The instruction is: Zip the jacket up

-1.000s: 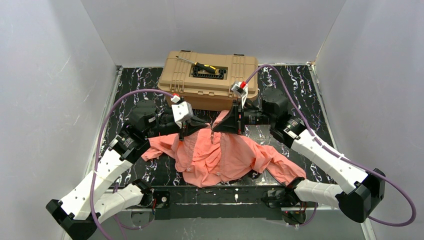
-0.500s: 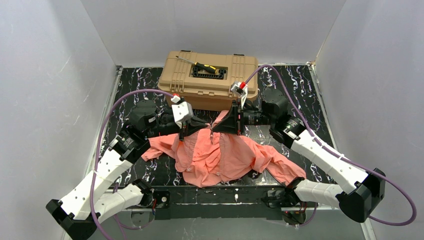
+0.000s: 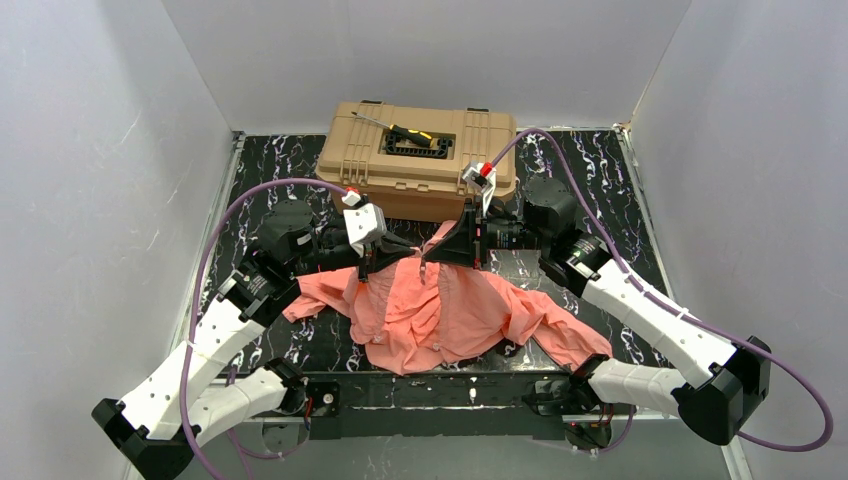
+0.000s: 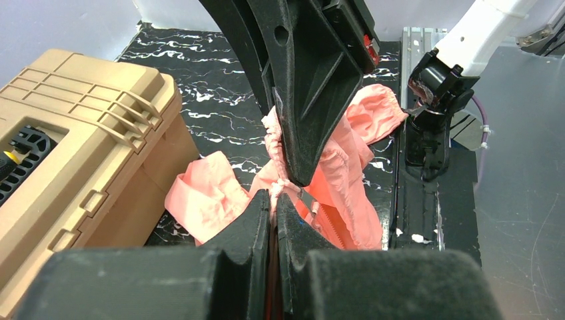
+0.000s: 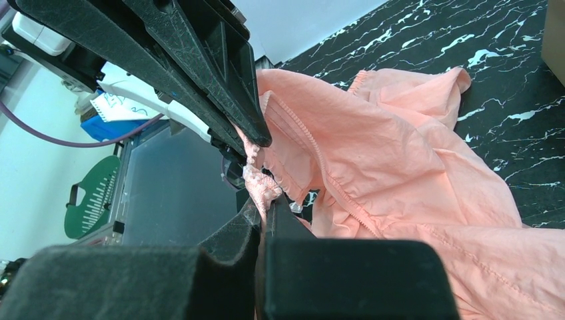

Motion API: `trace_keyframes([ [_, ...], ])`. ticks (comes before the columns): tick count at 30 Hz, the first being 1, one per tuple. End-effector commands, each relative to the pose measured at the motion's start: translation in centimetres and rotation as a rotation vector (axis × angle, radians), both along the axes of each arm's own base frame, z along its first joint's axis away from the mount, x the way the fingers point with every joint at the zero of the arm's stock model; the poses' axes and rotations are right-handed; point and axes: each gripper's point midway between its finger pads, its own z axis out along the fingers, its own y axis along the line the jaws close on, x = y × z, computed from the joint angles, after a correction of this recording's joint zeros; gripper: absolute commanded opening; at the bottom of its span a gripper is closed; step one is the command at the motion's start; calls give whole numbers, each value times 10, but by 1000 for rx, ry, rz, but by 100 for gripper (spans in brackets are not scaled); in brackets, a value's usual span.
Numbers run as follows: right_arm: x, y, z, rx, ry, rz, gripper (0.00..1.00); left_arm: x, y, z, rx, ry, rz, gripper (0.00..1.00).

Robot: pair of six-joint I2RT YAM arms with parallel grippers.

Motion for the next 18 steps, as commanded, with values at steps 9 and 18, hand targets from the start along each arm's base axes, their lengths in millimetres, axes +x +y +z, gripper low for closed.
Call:
trace_keyframes([
  [9, -3, 0, 19, 59, -61, -3, 1, -9, 1, 21, -31, -42, -31, 0],
  [18, -2, 0, 21, 66, -66, -8, 1, -9, 0, 22, -32, -46, -35, 0],
])
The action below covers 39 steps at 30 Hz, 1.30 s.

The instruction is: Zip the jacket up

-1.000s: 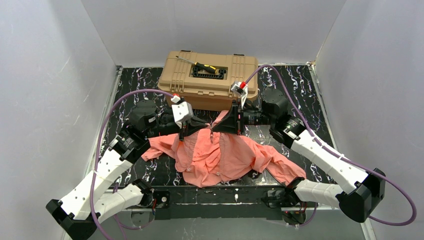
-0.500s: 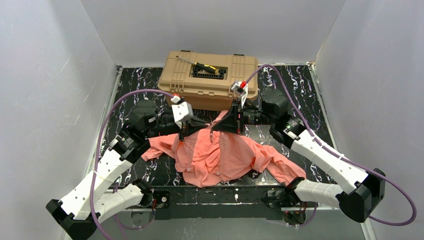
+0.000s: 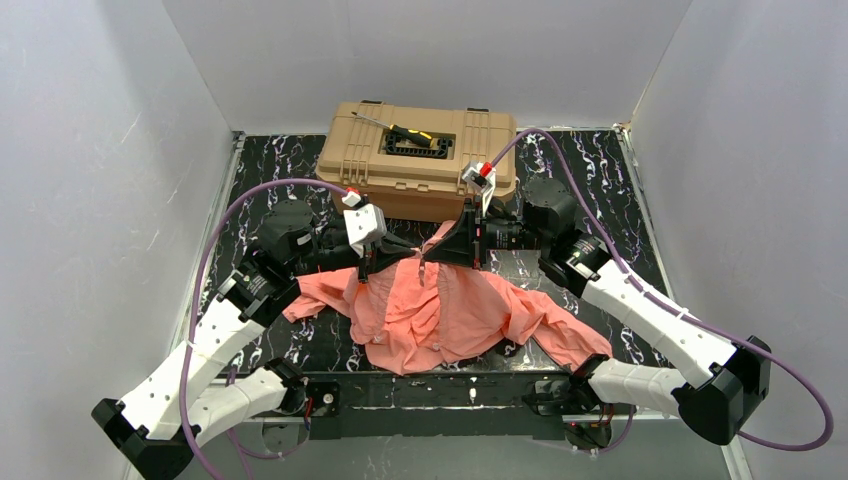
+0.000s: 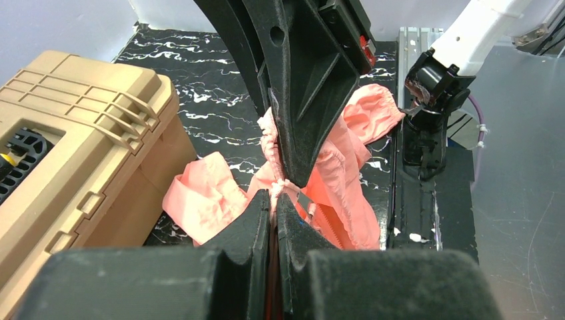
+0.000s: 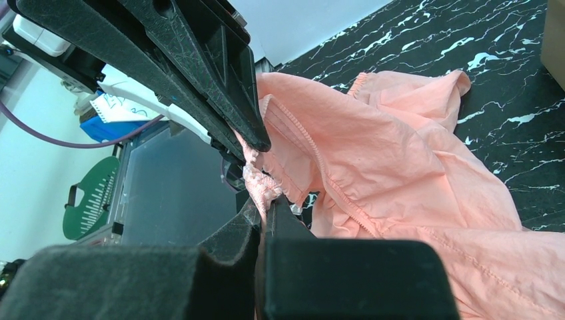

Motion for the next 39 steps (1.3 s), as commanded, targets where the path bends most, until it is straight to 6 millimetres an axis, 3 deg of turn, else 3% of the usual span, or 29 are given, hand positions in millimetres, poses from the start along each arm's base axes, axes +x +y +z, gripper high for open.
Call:
trace_keyframes([
  [1, -2, -1, 20, 62, -62, -7, 1, -7, 0, 22, -32, -48, -29, 0],
  [22, -1, -8, 25, 74, -87, -54, 1, -8, -1, 23, -31, -46, -36, 0],
  [29, -5, -6, 14, 42, -54, -18, 1, -2, 2, 27, -40, -58, 5, 0],
  [39, -10, 0, 13, 47, -49, 22, 1, -3, 2, 27, -41, -56, 3, 0],
])
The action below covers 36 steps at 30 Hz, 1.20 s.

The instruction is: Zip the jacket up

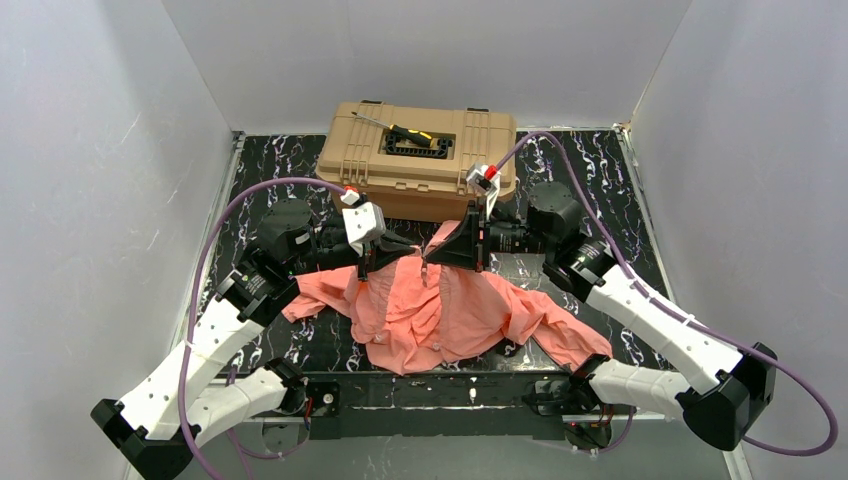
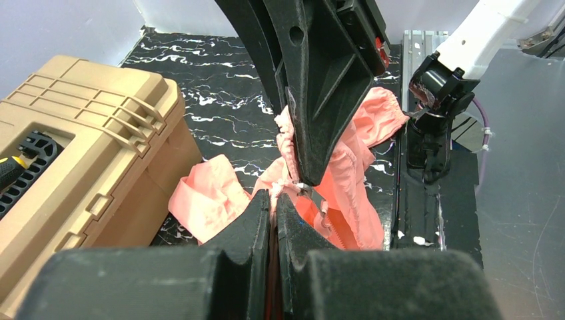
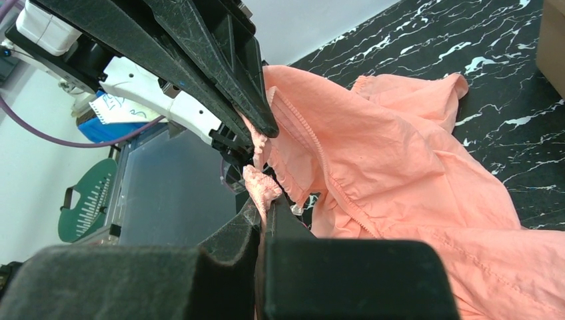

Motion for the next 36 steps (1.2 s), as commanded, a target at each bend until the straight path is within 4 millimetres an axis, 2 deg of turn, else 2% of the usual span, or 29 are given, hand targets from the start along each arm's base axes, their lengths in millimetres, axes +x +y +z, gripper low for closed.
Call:
trace_keyframes([
  [1, -5, 5, 9, 34, -34, 38, 1, -4, 1, 22, -37, -44, -5, 0],
  [14, 1, 2, 16, 47, -62, -19, 1, -7, 0, 19, -32, -40, -22, 0],
  [36, -4, 1, 21, 70, -81, 3, 1, -8, -1, 19, -31, -39, -30, 0],
])
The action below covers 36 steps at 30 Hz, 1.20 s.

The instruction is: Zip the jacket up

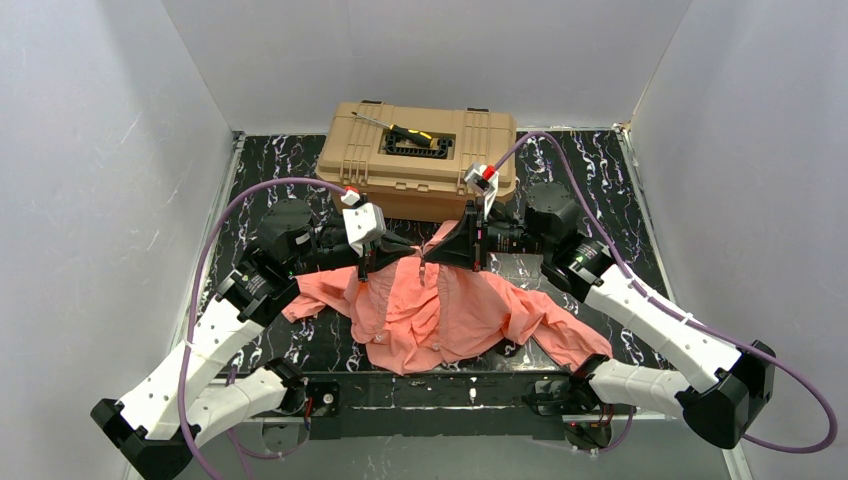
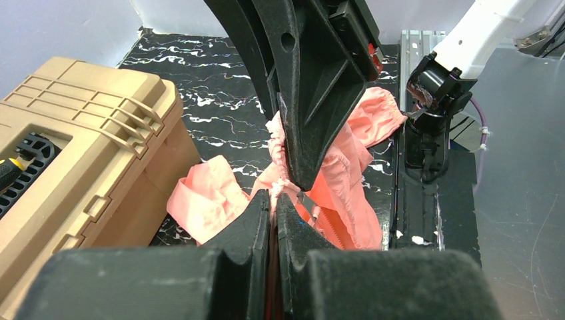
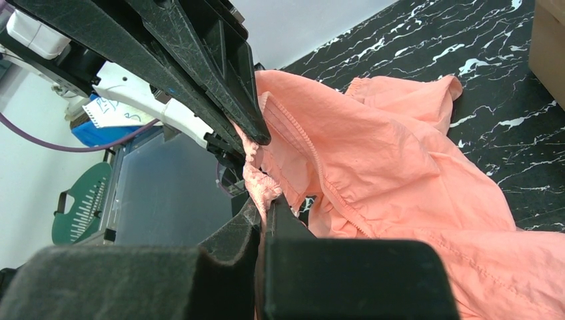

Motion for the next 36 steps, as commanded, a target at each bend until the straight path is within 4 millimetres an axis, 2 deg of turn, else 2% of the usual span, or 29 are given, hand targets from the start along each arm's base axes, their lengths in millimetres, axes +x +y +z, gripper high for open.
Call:
trace_keyframes([
  [1, -7, -3, 24, 78, -82, 16, 1, -7, 0, 19, -31, -39, -27, 0],
  [13, -9, -3, 25, 83, -84, 26, 1, -8, 0, 20, -33, -43, -25, 0],
  [28, -10, 2, 14, 41, -37, 63, 1, -6, 0, 24, -35, -54, -16, 0],
  [36, -9, 0, 18, 50, -54, 48, 1, -6, 0, 21, -30, -47, -19, 0],
])
